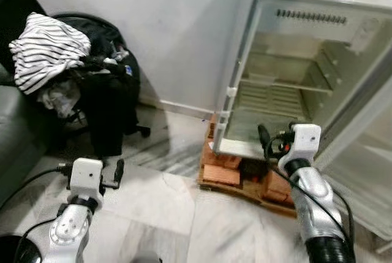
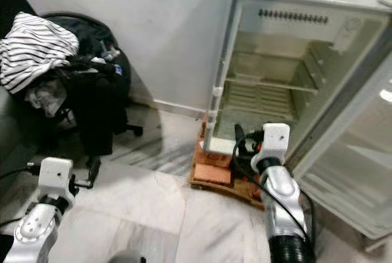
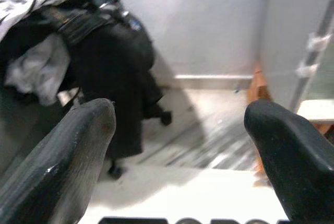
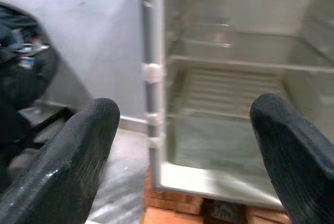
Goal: Restocking fridge
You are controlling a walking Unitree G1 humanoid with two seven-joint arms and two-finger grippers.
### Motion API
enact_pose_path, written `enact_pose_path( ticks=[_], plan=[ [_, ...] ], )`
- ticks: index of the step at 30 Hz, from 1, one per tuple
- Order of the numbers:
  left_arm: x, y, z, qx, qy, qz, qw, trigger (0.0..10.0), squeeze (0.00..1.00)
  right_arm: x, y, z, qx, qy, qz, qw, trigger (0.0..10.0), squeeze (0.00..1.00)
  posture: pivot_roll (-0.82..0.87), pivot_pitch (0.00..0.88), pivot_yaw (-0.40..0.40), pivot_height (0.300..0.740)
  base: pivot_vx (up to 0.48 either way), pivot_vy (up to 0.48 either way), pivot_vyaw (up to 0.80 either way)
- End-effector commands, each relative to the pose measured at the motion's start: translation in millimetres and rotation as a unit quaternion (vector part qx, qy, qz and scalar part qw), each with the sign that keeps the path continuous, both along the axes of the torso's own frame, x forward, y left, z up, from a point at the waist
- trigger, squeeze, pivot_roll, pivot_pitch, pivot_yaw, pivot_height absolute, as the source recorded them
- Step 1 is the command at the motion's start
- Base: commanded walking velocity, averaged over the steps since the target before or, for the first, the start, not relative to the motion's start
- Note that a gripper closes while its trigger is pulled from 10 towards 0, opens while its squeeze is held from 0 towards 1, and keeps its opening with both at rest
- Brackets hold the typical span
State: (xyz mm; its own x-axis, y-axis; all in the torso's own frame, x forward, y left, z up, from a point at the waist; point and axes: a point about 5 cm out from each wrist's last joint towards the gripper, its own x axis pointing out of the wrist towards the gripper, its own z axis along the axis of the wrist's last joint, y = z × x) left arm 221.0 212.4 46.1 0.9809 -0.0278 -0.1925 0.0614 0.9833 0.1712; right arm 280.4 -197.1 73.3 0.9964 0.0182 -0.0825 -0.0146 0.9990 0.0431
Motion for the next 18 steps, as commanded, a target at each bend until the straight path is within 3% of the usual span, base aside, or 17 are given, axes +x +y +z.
enact_pose_path(
  ticks=[1,5,9,18],
  plan=[
    [6.5,-4.3,7.9,-0.001,-0.019,-0.006,1.0,10.0,0.0,-1.7,-4.1,1.9,0.0,-0.01,-0.031,0.999,10.0,0.0,0.04,0.0,-0.029,0.74,0.0,-0.458,0.0],
    [9.7,-12.1,8.2,0.0,-0.02,-0.028,0.999,10.0,0.0,-1.3,2.2,-1.7,0.01,-0.002,-0.036,0.999,10.0,0.0,0.03,0.0,-0.029,0.74,0.0,-0.461,0.0],
    [10.9,-19.4,3.5,-0.004,-0.013,-0.044,0.999,10.0,0.0,-3.4,11.3,-2.3,-0.011,-0.003,0.022,1.0,10.0,0.0,0.02,0.0,-0.038,0.74,0.0,-0.47,0.0],
    [9.3,-30.7,-3.8,-0.014,-0.005,-0.044,0.999,10.0,0.0,2.7,-5.9,-4.9,-0.024,0.015,-0.003,1.0,10.0,0.0,0.01,0.0,-0.055,0.74,0.0,-0.477,0.0]
  ],
)
